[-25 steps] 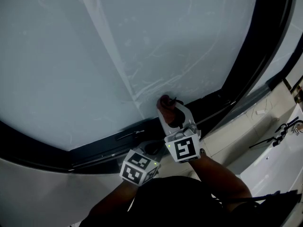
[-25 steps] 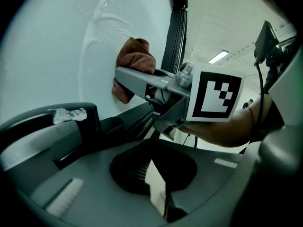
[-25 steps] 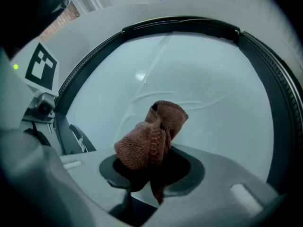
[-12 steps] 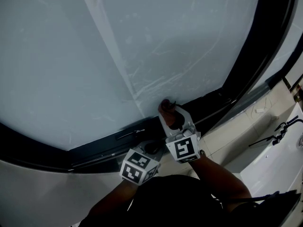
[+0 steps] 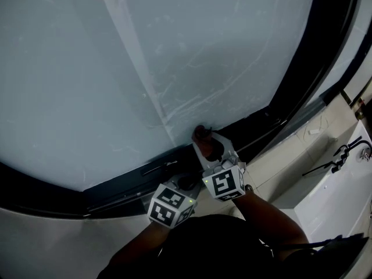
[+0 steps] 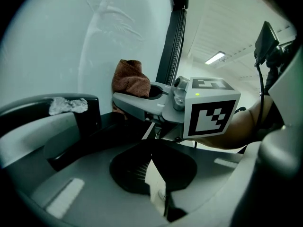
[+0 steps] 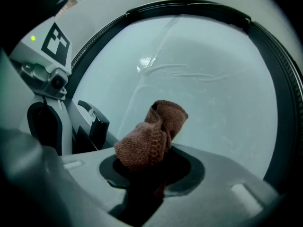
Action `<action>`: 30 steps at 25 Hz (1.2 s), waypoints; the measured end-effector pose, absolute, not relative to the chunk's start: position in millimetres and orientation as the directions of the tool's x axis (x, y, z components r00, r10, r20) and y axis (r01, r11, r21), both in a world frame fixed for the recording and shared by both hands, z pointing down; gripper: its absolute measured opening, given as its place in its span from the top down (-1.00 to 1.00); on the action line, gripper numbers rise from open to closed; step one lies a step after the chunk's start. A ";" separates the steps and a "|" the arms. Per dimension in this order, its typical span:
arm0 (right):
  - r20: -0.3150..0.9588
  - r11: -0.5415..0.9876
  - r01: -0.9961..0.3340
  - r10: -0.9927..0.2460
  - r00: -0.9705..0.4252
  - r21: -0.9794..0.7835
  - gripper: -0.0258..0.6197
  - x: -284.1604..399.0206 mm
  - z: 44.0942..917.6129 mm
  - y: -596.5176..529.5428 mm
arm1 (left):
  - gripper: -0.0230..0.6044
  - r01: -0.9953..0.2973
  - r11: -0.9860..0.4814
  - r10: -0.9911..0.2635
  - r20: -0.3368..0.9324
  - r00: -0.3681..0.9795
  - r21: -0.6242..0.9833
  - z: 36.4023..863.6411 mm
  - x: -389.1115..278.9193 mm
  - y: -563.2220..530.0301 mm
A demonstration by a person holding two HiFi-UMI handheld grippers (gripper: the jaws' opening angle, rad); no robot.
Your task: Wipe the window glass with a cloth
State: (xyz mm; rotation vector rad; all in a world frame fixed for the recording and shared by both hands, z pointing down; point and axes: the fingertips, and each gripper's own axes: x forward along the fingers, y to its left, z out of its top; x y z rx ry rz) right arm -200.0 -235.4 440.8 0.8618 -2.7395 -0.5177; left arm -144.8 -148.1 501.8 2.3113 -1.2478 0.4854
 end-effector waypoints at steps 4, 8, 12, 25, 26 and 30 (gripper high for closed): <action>0.130 0.756 -0.489 -0.590 -0.797 0.435 0.58 -201.2 446.2 -234.1 | 0.87 -0.828 -0.509 -0.665 0.505 0.551 0.234 501.1 -140.5 -144.1; 0.150 0.740 -0.479 -0.603 -0.784 0.472 0.58 -200.6 456.2 -235.1 | 0.87 -0.801 -0.547 -0.634 0.504 0.587 0.244 502.9 -133.9 -134.9; 0.147 0.719 -0.494 -0.626 -0.766 0.489 0.59 -200.9 457.2 -236.7 | 0.87 -0.781 -0.577 -0.614 0.504 0.607 0.236 506.0 -135.4 -129.7; 0.230 0.771 -0.511 -0.614 -0.755 0.380 0.59 -199.6 462.3 -241.7 | 0.87 -0.762 -0.604 -0.604 0.488 0.630 0.235 499.5 -142.8 -110.0; 0.251 0.792 -0.501 -0.594 -0.765 0.348 0.59 -198.9 462.0 -241.4 | 0.87 -0.771 -0.594 -0.615 0.489 0.619 0.229 498.4 -143.1 -106.2; 0.283 0.854 -0.462 -0.517 -0.808 0.240 0.59 -188.3 447.4 -230.2 | 0.87 -0.821 -0.532 -0.667 0.495 0.557 0.208 497.5 -141.7 -89.2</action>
